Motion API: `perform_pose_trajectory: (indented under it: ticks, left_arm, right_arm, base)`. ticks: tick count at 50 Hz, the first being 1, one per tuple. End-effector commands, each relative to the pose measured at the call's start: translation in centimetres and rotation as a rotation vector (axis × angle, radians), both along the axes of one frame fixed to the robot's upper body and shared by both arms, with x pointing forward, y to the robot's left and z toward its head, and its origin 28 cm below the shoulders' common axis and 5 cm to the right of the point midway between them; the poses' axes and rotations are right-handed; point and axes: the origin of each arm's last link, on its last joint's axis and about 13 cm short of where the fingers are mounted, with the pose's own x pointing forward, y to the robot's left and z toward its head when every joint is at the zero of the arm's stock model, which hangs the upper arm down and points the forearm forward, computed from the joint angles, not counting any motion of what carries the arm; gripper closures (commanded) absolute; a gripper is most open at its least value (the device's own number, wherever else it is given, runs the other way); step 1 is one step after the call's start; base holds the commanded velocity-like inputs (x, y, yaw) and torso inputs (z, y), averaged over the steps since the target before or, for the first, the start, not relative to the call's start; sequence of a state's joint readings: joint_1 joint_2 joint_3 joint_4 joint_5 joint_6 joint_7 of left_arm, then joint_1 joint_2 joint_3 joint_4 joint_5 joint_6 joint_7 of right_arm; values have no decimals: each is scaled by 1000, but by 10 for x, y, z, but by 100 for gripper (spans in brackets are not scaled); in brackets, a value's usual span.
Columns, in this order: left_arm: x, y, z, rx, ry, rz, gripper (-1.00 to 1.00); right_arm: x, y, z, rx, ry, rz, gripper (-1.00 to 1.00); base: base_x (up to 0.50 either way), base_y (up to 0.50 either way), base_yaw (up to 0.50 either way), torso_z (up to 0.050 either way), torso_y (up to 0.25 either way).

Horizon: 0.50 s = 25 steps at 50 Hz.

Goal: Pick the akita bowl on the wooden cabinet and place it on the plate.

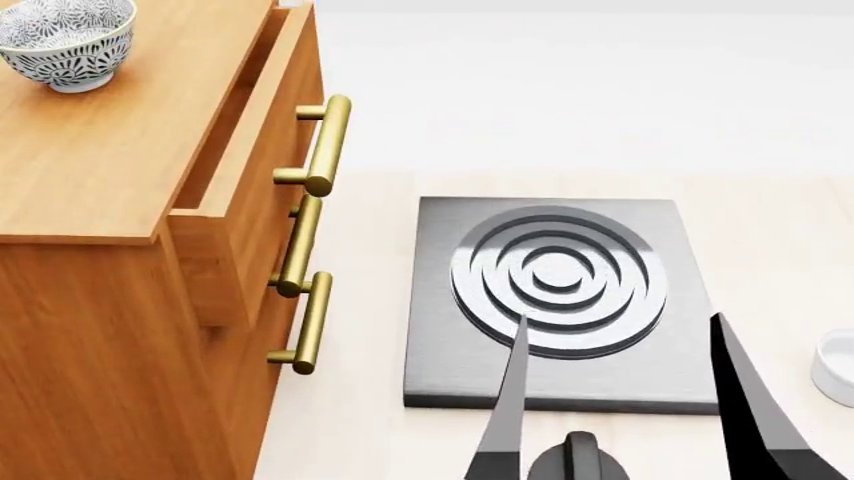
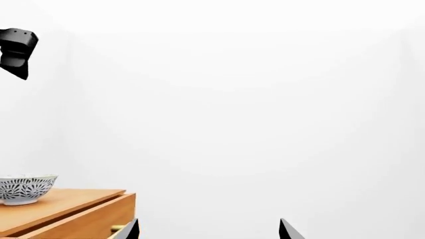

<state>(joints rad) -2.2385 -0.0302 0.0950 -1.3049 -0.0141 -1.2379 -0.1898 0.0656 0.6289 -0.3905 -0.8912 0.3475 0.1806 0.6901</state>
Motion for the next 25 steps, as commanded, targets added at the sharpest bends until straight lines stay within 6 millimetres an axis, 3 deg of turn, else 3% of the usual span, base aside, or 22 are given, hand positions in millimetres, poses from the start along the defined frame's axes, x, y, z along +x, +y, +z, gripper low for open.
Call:
perform_pose_trajectory:
  ticks: [1, 9, 19, 25]
  left_arm:
    - [-22, 5, 11, 70, 121, 26, -100]
    - [-33, 5, 25, -38, 84, -34, -100]
    - [-32, 6, 31, -54, -7, -43, -100]
    - [-32, 9, 33, -63, -34, -16, -100]
  right_arm:
    - [0, 1, -1, 1, 2, 6, -100]
    - [1, 2, -2, 1, 7, 15, -100]
    - [1, 3, -2, 0, 8, 19, -100]
    - [1, 3, -3, 0, 10, 20, -100]
  base:
    - [0, 0, 0, 0, 0]
    - [0, 0, 0, 0, 0]
    - [0, 0, 0, 0, 0]
    - [0, 0, 0, 0, -205]
